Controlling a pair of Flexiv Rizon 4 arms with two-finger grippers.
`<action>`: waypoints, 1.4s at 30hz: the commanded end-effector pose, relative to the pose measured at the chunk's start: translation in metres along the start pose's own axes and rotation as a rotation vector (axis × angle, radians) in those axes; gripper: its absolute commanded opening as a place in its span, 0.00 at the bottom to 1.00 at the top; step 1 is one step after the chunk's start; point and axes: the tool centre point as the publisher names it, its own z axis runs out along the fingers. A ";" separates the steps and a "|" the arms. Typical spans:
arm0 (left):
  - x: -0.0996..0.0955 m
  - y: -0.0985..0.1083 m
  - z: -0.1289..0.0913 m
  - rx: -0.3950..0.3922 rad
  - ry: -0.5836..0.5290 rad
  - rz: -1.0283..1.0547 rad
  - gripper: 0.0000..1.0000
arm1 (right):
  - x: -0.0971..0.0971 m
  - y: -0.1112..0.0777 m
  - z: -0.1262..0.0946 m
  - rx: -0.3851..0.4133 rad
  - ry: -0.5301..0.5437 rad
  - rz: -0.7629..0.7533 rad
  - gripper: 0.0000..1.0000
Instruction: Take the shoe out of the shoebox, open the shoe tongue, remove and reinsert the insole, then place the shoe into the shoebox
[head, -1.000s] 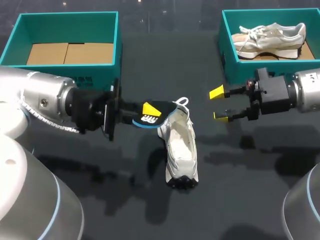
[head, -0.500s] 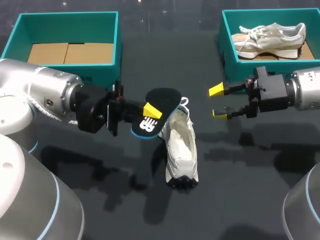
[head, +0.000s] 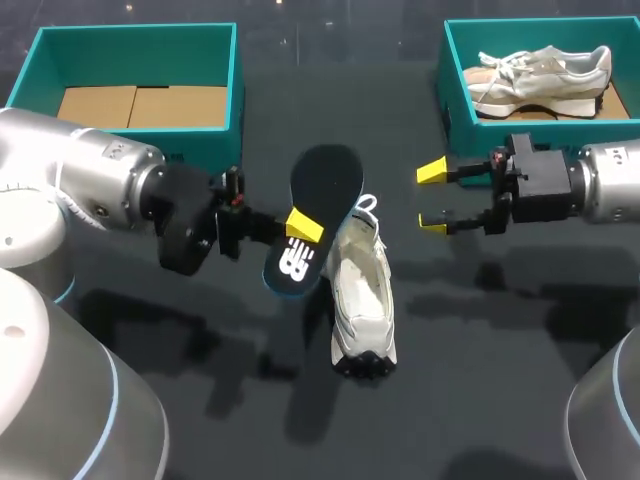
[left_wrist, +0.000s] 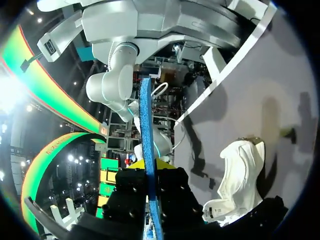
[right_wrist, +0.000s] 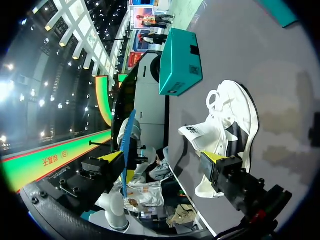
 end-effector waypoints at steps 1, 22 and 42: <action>0.005 0.017 0.003 -0.003 0.008 0.047 0.00 | 0.003 0.008 0.012 0.001 0.014 0.001 1.00; 0.017 0.065 0.013 -0.116 0.040 0.105 0.00 | 0.017 0.022 0.024 -0.017 0.063 -0.076 1.00; 0.037 0.103 0.047 -0.225 0.040 0.134 0.00 | 0.026 0.027 0.038 -0.021 0.083 -0.143 1.00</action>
